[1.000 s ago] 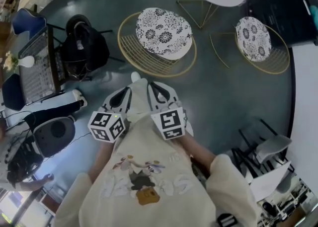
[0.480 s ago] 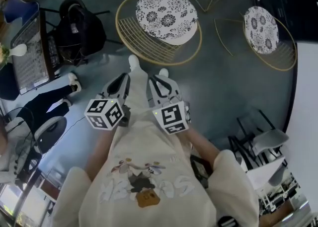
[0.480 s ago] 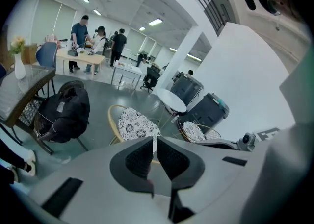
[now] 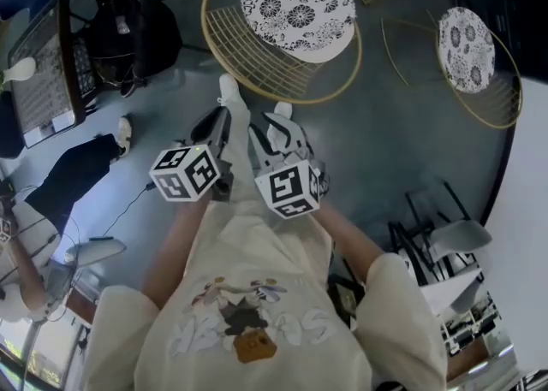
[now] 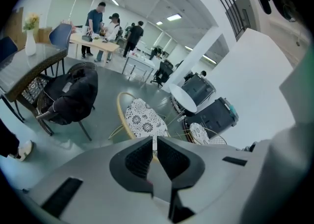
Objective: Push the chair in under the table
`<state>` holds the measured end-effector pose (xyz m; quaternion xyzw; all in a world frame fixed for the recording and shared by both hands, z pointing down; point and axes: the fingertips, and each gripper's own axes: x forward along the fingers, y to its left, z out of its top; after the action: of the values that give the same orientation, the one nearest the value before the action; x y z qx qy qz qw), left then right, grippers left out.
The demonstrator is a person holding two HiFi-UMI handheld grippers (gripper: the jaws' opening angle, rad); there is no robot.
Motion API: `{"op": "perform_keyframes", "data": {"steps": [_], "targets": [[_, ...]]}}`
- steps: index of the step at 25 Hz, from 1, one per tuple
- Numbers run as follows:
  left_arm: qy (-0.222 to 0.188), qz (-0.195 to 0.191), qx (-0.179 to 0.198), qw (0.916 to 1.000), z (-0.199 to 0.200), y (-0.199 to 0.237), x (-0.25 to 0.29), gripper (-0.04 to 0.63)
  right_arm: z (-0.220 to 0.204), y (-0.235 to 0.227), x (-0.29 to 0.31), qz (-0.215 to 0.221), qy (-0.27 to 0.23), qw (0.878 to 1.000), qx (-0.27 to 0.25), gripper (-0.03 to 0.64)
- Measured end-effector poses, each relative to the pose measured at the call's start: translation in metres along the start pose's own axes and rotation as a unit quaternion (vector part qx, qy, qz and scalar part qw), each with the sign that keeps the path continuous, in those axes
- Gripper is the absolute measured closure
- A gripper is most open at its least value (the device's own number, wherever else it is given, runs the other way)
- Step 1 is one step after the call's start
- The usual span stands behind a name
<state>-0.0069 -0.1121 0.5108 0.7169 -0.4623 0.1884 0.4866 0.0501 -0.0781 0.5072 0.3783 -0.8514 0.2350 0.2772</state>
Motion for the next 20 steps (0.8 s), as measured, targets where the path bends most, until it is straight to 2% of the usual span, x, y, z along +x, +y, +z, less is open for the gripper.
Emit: {"op": "perform_keyframes", "data": {"steps": [9,10,12,20], "targets": [[0.017,0.008,-0.051,0.9985,-0.001,0.034,0.042,0.581,-0.016,-0.003,0.035,0.002,0.034,0.999,-0.038,0.502],[0.023,0.003,-0.057,0.9981,-0.003,0.036,0.048,0.575,-0.02,-0.004,0.039,0.002,0.04,0.998,-0.044,0.502],[0.034,-0.008,-0.066,0.9972,-0.007,0.04,0.059,0.518,-0.027,-0.006,0.046,0.0,0.05,0.997,-0.056,0.502],[0.04,-0.007,-0.123,0.9916,-0.01,0.069,0.091,0.514,-0.05,-0.025,0.081,-0.021,0.079,0.993,-0.089,0.5]]}}
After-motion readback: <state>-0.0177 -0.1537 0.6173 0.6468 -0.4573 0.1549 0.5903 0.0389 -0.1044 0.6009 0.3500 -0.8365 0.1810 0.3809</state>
